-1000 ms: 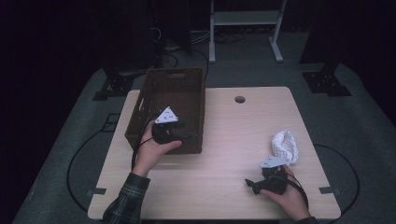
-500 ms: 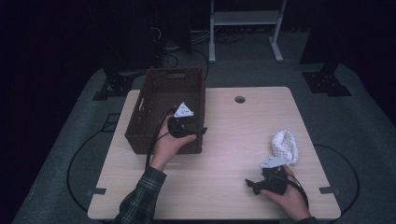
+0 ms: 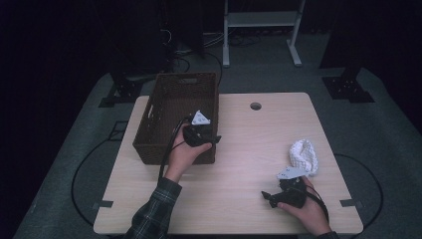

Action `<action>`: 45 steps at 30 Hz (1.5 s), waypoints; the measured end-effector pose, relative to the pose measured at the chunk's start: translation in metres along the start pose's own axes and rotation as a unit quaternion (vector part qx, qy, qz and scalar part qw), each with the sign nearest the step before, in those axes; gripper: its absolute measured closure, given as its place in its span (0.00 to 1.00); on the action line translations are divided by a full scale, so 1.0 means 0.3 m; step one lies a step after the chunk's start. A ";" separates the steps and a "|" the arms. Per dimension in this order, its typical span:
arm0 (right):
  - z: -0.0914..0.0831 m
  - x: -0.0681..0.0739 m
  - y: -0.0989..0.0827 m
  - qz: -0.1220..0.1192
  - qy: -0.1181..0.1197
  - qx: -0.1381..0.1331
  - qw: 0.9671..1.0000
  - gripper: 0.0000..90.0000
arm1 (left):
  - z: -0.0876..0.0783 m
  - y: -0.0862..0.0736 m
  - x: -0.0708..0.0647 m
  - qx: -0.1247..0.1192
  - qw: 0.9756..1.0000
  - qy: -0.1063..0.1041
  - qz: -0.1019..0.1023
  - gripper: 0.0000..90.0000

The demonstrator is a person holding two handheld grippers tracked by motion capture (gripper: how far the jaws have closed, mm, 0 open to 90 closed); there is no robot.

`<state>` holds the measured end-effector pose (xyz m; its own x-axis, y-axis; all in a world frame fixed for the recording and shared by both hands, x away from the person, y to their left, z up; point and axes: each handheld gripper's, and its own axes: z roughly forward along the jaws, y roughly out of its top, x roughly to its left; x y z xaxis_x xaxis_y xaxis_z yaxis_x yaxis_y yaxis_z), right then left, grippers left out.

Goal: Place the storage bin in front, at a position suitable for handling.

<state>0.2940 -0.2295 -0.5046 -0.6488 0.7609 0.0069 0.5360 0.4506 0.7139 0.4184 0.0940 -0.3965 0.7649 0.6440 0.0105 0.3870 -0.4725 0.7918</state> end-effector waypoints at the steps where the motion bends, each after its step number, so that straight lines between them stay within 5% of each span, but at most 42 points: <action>1: 0.000 0.000 0.000 0.000 0.000 0.000 1.000 0.02 | -0.001 0.000 0.001 0.000 1.000 -0.001 0.000 0.55; 26: -0.001 0.000 -0.001 -0.001 0.000 0.000 1.000 0.02 | -0.124 -0.073 0.054 0.029 0.999 -0.022 -0.010 0.65; 45: -0.001 -0.001 -0.001 -0.002 -0.001 -0.001 1.000 0.02 | -0.205 -0.105 0.092 0.042 0.999 -0.004 -0.025 0.67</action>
<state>0.2938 -0.2299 -0.5047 -0.6502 0.7597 0.0033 0.5326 0.4528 0.7151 0.3955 0.1636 -0.3836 0.7472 0.6637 -0.0327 0.4661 -0.4884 0.7377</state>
